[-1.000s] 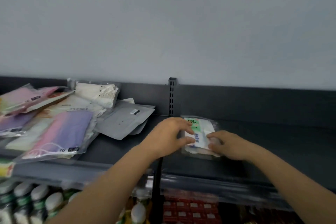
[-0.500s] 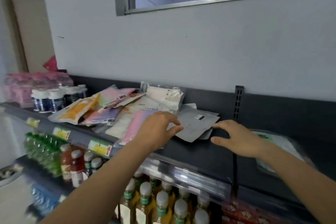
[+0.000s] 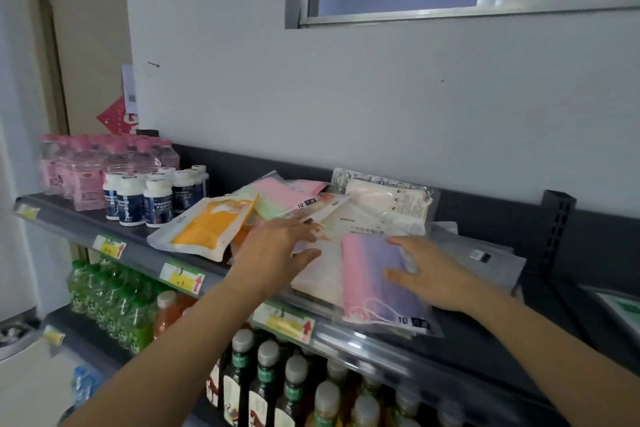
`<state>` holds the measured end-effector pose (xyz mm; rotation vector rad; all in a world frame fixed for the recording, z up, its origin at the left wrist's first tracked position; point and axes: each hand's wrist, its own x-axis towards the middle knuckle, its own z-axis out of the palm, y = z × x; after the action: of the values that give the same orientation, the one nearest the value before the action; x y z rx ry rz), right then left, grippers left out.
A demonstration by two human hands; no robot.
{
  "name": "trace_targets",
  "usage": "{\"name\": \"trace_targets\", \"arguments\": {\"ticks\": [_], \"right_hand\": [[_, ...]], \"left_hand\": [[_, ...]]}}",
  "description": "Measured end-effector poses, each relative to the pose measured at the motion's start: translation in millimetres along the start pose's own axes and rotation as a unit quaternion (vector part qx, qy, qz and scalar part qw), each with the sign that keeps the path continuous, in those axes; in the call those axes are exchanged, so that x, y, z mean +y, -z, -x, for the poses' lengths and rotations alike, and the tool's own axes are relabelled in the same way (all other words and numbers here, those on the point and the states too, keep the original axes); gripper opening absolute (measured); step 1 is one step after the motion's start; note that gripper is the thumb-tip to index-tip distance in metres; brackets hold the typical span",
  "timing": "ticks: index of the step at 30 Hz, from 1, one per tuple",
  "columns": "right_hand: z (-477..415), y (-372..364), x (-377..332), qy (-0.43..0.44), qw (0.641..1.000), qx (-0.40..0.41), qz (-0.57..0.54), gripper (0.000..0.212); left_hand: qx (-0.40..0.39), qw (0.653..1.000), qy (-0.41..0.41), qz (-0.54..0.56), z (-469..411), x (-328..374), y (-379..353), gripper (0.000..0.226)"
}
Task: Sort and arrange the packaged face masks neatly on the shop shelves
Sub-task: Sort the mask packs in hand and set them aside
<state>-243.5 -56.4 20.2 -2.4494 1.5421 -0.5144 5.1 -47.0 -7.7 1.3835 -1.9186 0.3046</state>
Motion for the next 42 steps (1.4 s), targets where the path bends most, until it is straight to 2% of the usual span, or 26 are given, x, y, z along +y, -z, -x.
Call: {"name": "trace_targets", "arguments": {"ticks": [4,7,11,13,15,20,25,29,31,33,37,39,42], "right_hand": [[-28,-16,-36,-0.008,1.000,0.012,0.013,0.063],[-44,-29,-58,-0.004,1.000,0.031,0.002,0.064],[-68,-46,-80,0.003,0.998,0.064,0.005,0.063],[-81,-54,-89,0.014,0.996,0.082,0.013,0.062],[-92,-61,-98,0.030,0.994,0.101,0.025,0.061],[-119,-73,-122,0.069,0.988,0.106,0.085,0.065],[-145,-83,-136,0.029,0.978,0.062,0.199,0.076],[-158,-90,-128,-0.037,0.990,0.000,0.138,0.089],[-158,-95,-121,-0.055,0.991,0.005,0.124,0.093],[-156,-97,-119,-0.058,0.986,0.031,0.154,0.086],[-148,-98,-125,-0.037,0.960,0.074,0.267,0.051],[-142,-95,-126,-0.024,0.960,0.116,0.255,0.040],[-129,-87,-124,0.004,0.966,0.162,0.204,0.038]], "left_hand": [[0.036,0.999,-0.001,-0.035,-4,-50,15,0.021],[0.020,0.994,0.068,-0.081,-5,-86,19,0.050],[-0.127,0.959,0.214,-0.133,-1,-124,16,0.101],[-0.194,0.939,0.265,-0.103,3,-138,12,0.107],[-0.227,0.931,0.269,-0.101,10,-145,6,0.100],[-0.214,0.939,0.238,-0.125,15,-153,1,0.081],[-0.209,0.947,0.220,-0.110,18,-157,6,0.065],[-0.245,0.938,0.217,-0.116,18,-158,8,0.063],[-0.250,0.936,0.216,-0.119,17,-158,8,0.062],[-0.250,0.936,0.215,-0.122,17,-159,8,0.062],[-0.241,0.939,0.214,-0.122,18,-159,8,0.062],[-0.238,0.940,0.213,-0.121,16,-158,11,0.061],[-0.241,0.938,0.221,-0.115,12,-156,15,0.059]]}}
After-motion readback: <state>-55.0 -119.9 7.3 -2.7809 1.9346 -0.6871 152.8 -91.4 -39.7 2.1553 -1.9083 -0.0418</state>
